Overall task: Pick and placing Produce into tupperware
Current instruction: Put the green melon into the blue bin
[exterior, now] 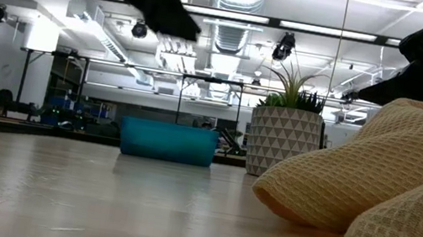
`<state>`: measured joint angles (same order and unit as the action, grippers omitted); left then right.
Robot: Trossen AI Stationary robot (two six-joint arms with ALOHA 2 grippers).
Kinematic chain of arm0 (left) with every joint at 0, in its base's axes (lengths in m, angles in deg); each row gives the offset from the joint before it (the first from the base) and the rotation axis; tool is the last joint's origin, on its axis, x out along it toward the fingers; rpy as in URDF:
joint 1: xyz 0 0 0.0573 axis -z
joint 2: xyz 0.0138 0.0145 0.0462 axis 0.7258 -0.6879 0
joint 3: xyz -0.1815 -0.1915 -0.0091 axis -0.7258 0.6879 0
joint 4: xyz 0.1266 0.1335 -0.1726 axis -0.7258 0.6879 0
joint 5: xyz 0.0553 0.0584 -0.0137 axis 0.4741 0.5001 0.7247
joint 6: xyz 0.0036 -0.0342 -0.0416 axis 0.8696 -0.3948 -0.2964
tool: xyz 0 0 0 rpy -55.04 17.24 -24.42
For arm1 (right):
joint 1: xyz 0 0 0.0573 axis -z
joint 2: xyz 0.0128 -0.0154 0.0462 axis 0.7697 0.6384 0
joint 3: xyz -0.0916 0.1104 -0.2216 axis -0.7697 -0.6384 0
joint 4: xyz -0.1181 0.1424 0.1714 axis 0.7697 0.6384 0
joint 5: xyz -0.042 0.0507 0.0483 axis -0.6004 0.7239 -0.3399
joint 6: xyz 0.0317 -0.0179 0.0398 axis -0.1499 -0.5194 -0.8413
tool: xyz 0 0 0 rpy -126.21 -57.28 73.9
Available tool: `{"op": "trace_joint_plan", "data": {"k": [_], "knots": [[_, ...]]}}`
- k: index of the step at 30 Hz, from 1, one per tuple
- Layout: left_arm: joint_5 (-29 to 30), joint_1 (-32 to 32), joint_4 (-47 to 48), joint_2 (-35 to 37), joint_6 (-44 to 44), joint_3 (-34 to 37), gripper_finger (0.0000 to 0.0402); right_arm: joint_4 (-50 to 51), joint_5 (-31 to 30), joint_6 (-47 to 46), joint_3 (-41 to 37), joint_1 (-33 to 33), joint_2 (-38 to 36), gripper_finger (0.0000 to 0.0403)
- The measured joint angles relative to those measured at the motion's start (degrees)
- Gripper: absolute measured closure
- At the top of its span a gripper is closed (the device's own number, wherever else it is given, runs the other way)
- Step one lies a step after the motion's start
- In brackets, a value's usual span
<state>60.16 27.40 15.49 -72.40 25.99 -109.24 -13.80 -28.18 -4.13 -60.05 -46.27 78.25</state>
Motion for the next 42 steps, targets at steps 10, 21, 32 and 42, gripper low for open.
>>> {"op": "trace_joint_plan", "data": {"k": [10, 21, 32, 42], "knots": [[5.1, 16.7, 9.0, 16.4, 4.4, 0.0, 0.0070, 0.0, 0.0, 0.0, 0.0, 0.0, 0.0, 0.0394], [29.6, 43.0, 15.7, 21.8, 5.4, -0.2, 0.0070, 0.0, 0.0, -0.2, 0.0, 0.0, 0.0, 0.0394], [52.2, 61.6, 24.9, 17.2, -3.3, -2.3, 0.0070, 0.0, 0.0, -0.2, 0.0, 0.0, 0.0, 0.0394], [54.8, 69.1, 47.5, 9.3, -30.8, -7.5, 0.0070, 0.0, 0.0, -0.2, 0.0, 0.0, 0.0, 0.0394]]}}
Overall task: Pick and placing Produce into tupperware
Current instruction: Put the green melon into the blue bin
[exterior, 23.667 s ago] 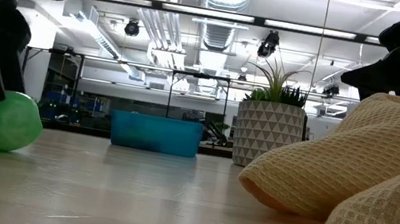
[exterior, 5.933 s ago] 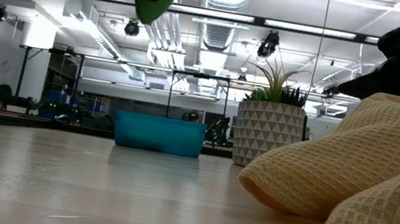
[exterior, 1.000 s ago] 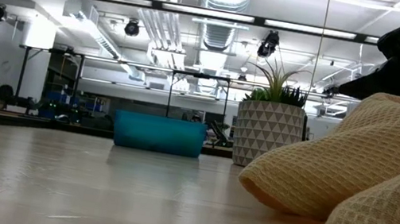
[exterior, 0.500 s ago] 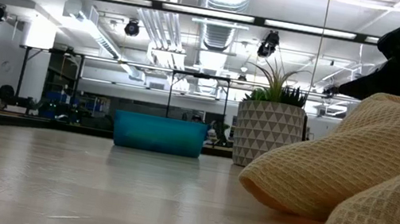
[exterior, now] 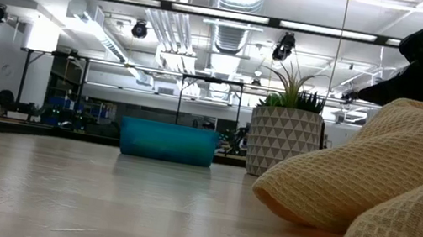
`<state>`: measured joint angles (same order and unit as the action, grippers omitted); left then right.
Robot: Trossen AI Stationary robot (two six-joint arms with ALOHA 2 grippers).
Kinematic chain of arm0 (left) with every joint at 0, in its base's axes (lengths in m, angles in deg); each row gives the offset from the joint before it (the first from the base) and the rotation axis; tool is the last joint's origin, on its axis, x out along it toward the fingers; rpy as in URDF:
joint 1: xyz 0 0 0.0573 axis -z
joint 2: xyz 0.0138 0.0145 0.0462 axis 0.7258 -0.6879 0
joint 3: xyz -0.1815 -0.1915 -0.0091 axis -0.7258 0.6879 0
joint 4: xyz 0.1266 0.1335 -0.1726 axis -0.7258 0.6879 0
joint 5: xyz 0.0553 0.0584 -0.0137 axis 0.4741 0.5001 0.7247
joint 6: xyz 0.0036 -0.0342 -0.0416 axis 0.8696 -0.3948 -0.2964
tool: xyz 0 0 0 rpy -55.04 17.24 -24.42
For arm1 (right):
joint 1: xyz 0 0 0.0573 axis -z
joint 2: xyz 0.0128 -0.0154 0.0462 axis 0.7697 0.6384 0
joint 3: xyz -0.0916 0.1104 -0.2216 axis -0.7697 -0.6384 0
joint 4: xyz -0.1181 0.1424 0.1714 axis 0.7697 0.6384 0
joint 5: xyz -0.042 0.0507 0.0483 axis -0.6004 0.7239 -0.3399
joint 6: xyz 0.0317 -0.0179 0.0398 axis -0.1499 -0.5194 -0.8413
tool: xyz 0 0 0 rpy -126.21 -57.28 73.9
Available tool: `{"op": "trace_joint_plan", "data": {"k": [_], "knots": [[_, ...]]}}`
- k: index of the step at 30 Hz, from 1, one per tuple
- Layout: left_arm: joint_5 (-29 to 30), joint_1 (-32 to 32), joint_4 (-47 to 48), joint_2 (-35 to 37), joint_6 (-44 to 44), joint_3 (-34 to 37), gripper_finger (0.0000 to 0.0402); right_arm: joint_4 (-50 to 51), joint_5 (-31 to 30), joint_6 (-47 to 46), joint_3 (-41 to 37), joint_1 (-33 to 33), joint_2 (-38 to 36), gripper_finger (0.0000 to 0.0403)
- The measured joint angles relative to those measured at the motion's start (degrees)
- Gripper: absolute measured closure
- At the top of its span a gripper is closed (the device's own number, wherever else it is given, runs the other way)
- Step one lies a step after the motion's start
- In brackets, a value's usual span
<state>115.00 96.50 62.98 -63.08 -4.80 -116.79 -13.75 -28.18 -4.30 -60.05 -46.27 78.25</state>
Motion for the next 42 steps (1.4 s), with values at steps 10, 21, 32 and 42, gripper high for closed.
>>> {"op": "trace_joint_plan", "data": {"k": [10, 21, 32, 42], "knots": [[-18.0, 0.8, 21.8, -10.9, -29.3, -4.5, 0.0070, 0.0, 0.0, 0.0, 0.0, 0.0, 0.0, 0.0394], [-40.0, 0.8, 23.3, -20.6, -42.7, -6.7, 0.0070, 0.0, 0.0, -0.5, 0.0, 0.0, 0.0, 0.0394], [-48.6, 0.7, 17.5, -23.8, -59.8, -7.4, 0.0070, -0.1, -1.6, 0.9, 0.0, 0.0, 0.0, 0.0394], [-51.4, 0.6, 10.3, -27.2, -62.0, -7.3, 0.0070, -0.1, -1.6, -1.5, 0.0, 0.0, 0.0, 0.0394]]}}
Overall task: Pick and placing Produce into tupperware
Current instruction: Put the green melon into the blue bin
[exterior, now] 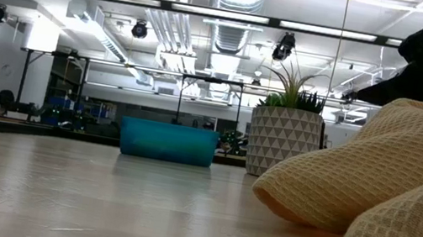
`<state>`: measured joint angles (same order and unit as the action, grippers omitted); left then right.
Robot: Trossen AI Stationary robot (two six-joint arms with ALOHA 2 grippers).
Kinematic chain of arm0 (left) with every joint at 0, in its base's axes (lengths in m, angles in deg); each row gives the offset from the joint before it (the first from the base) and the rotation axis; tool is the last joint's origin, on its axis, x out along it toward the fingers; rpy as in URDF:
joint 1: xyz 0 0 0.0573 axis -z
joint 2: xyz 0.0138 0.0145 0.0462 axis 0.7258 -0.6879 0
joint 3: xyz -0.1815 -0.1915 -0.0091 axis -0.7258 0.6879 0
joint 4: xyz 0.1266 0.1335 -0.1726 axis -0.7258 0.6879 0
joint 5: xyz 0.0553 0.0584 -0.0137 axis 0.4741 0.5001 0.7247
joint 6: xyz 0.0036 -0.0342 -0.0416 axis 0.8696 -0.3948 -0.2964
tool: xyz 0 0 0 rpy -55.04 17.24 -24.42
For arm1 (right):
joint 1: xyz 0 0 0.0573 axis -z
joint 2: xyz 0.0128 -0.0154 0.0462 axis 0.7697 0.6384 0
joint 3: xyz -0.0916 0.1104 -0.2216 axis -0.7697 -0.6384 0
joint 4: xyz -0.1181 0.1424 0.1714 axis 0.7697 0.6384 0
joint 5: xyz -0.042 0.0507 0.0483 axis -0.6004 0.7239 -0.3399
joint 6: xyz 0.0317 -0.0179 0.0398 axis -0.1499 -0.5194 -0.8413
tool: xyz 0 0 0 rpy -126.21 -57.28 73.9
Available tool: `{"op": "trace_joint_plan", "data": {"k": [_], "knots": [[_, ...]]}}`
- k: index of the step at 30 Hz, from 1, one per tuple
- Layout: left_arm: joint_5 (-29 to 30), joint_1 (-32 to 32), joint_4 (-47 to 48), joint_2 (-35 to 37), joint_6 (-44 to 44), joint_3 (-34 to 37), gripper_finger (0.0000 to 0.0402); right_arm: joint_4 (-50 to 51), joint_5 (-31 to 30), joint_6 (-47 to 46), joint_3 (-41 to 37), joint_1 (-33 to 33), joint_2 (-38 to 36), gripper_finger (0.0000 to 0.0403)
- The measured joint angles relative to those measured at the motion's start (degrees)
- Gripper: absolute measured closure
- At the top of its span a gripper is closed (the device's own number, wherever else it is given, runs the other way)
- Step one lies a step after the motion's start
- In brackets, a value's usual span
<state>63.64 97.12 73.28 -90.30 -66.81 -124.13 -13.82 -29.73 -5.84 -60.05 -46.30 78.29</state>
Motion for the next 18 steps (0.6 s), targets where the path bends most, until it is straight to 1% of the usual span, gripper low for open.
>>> {"op": "trace_joint_plan", "data": {"k": [3, 6, 11, 15, 18], "knots": [[-1.7, 0.0, 0.2, -1.2, -1.9, 0.0, 0.0070, 0.0, 0.1, -0.4, 0.0, 0.0, 0.0, 0.0394], [-1.9, 0.0, 0.1, -2.4, -3.8, 0.0, 0.0070, 0.0, 0.1, -0.4, 0.0, 0.0, 0.0, 0.0394], [-2.1, 0.0, 0.1, -4.5, -4.0, 0.1, 0.0070, 0.0, 0.1, -0.4, 0.0, 0.0, 0.0, 0.0394], [-4.6, -0.2, -0.1, -5.6, -4.2, 0.1, 0.0070, 0.1, 0.1, -1.0, 0.0, 0.0, 0.0, 0.0394], [-5.1, -0.2, -0.8, -6.4, -5.6, 0.2, 0.0070, 0.1, 0.1, -1.0, 0.0, 0.0, 0.0, 0.0394]]}}
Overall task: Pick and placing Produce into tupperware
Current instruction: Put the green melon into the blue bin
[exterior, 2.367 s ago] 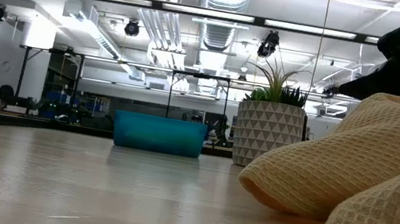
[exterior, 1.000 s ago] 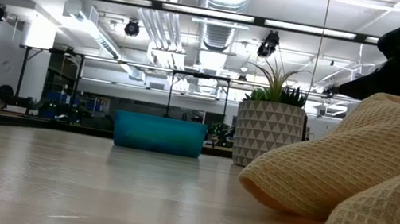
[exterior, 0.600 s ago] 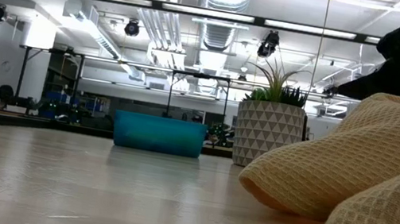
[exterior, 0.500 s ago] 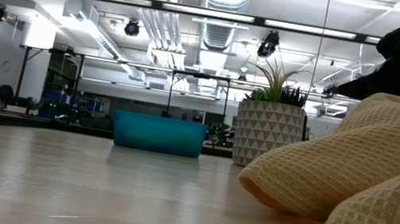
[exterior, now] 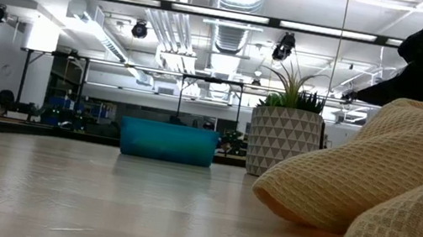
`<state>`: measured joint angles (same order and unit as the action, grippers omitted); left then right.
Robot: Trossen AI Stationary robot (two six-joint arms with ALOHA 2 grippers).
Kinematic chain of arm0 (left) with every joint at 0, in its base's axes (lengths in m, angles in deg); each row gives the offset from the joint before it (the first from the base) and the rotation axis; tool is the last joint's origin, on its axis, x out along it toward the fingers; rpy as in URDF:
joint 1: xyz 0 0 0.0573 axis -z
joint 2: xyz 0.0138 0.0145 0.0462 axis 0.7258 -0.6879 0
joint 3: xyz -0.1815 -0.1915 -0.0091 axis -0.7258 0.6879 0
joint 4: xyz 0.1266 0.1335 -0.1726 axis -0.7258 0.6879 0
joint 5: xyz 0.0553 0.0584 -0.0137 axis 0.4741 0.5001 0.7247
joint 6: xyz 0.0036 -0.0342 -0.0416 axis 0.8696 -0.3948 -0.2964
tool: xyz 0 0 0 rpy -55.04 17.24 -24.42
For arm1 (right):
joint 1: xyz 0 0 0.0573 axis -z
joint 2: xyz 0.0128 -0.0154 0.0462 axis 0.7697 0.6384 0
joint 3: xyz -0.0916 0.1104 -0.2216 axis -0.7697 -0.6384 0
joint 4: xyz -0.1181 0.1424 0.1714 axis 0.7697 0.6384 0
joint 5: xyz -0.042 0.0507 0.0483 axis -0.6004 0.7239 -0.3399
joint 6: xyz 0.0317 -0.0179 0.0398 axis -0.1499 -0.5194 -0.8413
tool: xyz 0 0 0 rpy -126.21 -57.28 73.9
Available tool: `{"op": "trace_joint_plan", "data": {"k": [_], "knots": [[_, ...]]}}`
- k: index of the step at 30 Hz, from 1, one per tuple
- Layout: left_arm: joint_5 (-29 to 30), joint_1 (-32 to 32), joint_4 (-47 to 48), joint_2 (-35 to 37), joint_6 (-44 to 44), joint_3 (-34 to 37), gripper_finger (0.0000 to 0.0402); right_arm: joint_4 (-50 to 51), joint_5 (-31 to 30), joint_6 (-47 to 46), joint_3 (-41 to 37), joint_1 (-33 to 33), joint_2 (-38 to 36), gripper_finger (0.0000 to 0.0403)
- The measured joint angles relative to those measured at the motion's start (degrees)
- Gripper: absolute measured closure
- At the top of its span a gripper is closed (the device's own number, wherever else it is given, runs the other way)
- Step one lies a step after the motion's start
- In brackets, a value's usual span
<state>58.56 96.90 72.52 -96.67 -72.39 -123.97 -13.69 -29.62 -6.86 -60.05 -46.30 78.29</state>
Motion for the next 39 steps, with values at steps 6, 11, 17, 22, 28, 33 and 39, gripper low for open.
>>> {"op": "trace_joint_plan", "data": {"k": [6, 11, 17, 22, 28, 33, 39], "knots": [[-0.9, 0.0, -7.1, -2.6, 0.3, 0.0, 0.0070, 0.2, 0.0, 0.0, 0.0, 0.0, 0.0, 0.0394], [-2.1, 0.0, -7.5, -5.0, 0.4, 0.1, 0.0070, 0.2, 0.0, 0.1, 0.0, 0.0, 0.0, 0.0394], [-2.5, 0.0, -7.6, -6.9, 0.8, 0.1, 0.0070, 0.2, 0.0, 0.1, 0.0, 0.0, 0.0, 0.0394], [-2.0, 0.0, -7.6, -7.1, 4.0, 0.1, 0.0070, 0.2, 0.0, 0.2, 0.0, 0.0, 0.0, 0.0394], [-1.6, 0.0, -7.6, -7.1, 9.1, 1.1, 0.0070, 0.2, 0.0, 0.2, 0.0, 0.0, 0.0, 0.0394], [-1.5, 0.0, -7.7, -7.1, 12.7, 2.4, 0.0070, 0.2, 0.0, 0.2, 0.0, 0.0, 0.0, 0.0394], [-1.0, 0.0, -7.6, -7.1, 16.7, 2.6, 0.0070, 0.2, 0.0, 0.2, 0.0, 0.0, 0.0, 0.0394]]}}
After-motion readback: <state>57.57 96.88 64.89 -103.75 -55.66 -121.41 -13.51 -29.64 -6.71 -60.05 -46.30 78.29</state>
